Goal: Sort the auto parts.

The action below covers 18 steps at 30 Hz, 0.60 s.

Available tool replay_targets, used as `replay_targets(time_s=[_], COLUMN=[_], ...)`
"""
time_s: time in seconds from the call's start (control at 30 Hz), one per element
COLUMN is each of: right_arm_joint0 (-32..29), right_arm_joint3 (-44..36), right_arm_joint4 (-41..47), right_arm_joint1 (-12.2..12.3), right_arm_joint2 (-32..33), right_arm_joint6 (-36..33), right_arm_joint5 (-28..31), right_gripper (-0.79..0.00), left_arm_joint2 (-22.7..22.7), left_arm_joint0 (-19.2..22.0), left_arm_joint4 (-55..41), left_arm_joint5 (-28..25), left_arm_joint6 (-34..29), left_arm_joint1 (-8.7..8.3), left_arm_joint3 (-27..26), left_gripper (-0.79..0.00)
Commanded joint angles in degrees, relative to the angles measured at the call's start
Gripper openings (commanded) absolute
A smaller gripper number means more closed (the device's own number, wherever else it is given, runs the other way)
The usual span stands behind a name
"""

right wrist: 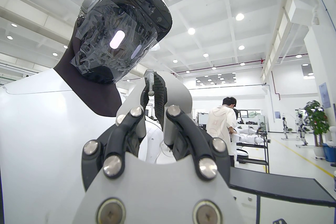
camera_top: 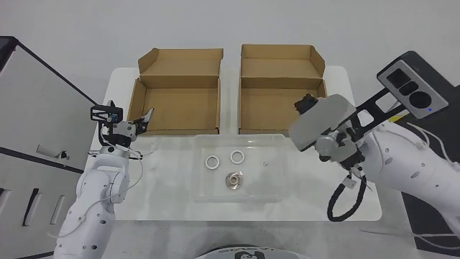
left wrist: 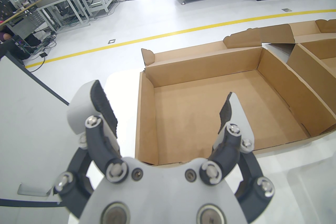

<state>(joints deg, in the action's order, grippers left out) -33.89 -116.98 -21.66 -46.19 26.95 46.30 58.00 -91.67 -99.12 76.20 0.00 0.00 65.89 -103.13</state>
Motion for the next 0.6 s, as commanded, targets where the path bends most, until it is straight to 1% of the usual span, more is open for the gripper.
replay_targets(time_s=[0.0, 0.2, 0.33, 0.43, 0.57], right_arm_joint0=[0.0, -0.5, 0.0, 0.9, 2.3], right_arm_joint3=[0.0, 0.4, 4.1, 6.3, 7.2], right_arm_joint4=[0.0, -0.1, -4.6, -7.4, -8.7], right_arm_joint1=[0.0, -0.2, -1.0, -1.0, -0.8], right_arm_joint2=[0.0, -0.4, -1.6, -3.0, -4.5], right_arm_joint6=[0.0, 0.0, 0.0, 0.0, 0.0], right_arm_joint5=[0.0, 0.0, 0.0, 0.0, 0.0], right_gripper=[-0.785, -0.785, -0.785, -0.785, -0.785], left_arm_joint2=[0.0, 0.0, 0.0, 0.0, 0.0], left_arm_joint0=[0.0, 0.0, 0.0, 0.0, 0.0], left_arm_joint4=[0.0, 0.0, 0.0, 0.0, 0.0], left_arm_joint5=[0.0, 0.0, 0.0, 0.0, 0.0], left_arm_joint6=[0.0, 0.0, 0.0, 0.0, 0.0], left_arm_joint1=[0.00, 0.00, 0.00, 0.00, 0.00], left_arm_joint3=[0.0, 0.0, 0.0, 0.0, 0.0], left_gripper=[0.000, 0.000, 0.000, 0.000, 0.000])
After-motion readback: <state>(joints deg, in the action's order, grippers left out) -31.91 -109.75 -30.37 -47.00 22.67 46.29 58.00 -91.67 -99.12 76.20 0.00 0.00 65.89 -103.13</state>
